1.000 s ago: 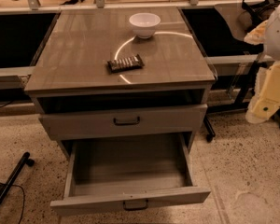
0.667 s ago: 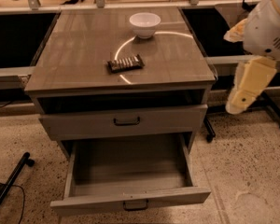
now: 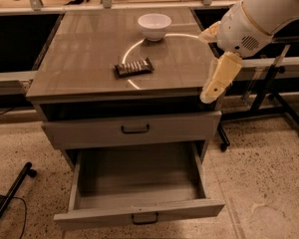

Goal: Place rxbar chocolate into middle drawer

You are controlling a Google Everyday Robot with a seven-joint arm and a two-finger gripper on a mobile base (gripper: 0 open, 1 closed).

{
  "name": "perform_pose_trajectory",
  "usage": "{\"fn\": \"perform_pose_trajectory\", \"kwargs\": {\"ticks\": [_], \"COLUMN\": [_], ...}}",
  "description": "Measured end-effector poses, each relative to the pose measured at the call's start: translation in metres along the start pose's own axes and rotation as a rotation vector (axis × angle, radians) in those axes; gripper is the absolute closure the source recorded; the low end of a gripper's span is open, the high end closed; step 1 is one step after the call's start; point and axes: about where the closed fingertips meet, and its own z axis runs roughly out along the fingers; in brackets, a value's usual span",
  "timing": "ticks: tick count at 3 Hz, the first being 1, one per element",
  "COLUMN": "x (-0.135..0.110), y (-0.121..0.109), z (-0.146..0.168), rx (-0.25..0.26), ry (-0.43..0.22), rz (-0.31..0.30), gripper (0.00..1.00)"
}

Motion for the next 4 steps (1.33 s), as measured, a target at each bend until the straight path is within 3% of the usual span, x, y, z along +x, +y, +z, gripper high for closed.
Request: {"fn": "perform_pose_trajectory", "kwargs": {"ticks": [1, 3, 4], "x": [0.000, -0.044, -0.061], "y": [0.000, -0.049, -0.063], "z": [0.000, 0.061, 0.090], "rx": [0.000, -0.055, -0.071], "ry": [0.000, -0.006, 0.010], "rz": [0.000, -0.139, -0.145], "gripper": [0.00, 0.00, 0.00]}}
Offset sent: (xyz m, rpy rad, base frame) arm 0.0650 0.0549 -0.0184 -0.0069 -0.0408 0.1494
